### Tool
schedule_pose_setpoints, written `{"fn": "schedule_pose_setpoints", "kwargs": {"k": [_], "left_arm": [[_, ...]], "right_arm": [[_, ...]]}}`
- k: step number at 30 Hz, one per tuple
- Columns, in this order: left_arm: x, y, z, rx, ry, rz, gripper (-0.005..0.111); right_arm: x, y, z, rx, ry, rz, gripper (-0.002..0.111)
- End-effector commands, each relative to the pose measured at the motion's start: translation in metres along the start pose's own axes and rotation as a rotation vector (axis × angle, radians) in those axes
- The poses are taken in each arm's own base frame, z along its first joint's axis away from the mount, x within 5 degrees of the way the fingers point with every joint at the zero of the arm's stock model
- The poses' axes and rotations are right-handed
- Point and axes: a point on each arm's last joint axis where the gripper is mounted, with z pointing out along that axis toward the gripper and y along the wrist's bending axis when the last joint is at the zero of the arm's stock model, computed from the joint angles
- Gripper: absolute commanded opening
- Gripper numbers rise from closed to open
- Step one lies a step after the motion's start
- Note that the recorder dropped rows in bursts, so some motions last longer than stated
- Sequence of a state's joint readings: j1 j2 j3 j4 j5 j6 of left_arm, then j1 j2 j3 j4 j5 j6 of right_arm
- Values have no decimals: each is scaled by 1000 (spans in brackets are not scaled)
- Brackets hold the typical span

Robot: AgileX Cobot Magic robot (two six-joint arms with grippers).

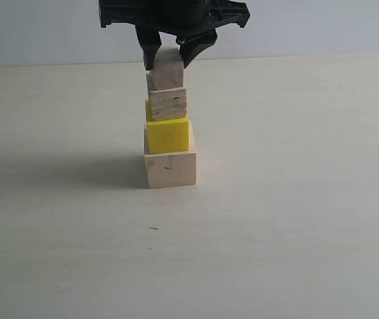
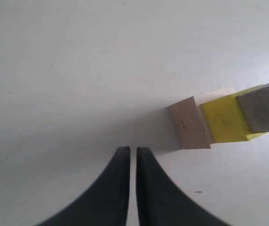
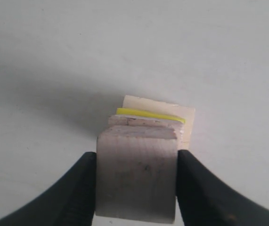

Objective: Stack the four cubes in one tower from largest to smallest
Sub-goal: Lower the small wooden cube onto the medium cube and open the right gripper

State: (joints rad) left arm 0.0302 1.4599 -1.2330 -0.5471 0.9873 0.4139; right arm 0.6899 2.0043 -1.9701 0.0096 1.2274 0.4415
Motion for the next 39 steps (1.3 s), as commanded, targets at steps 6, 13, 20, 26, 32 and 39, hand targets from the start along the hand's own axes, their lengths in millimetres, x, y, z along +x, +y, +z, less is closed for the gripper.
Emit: {"fn": "schedule_pose_setpoints", "kwargs": {"k": [6, 13, 20, 26, 32, 39], "left_arm": [[0, 0, 1, 10, -5, -8, 8], [0, 0, 1, 10, -5, -8, 8], [0, 0, 1, 10, -5, -8, 8], [0, 0, 1, 10, -5, -8, 8], [0, 0, 1, 10, -5, -8, 8], [0, -1, 1, 11, -1, -8, 8]], "right_arm": [[-1, 3, -5, -20, -17, 4, 12], [-1, 3, -5, -20, -17, 4, 48], [-1, 3, -5, -20, -17, 4, 73], [-1, 3, -14, -30, -31, 5, 73], [4, 3, -63, -92, -115, -29, 73], [11, -5, -111, -81, -232, -117, 61]]}}
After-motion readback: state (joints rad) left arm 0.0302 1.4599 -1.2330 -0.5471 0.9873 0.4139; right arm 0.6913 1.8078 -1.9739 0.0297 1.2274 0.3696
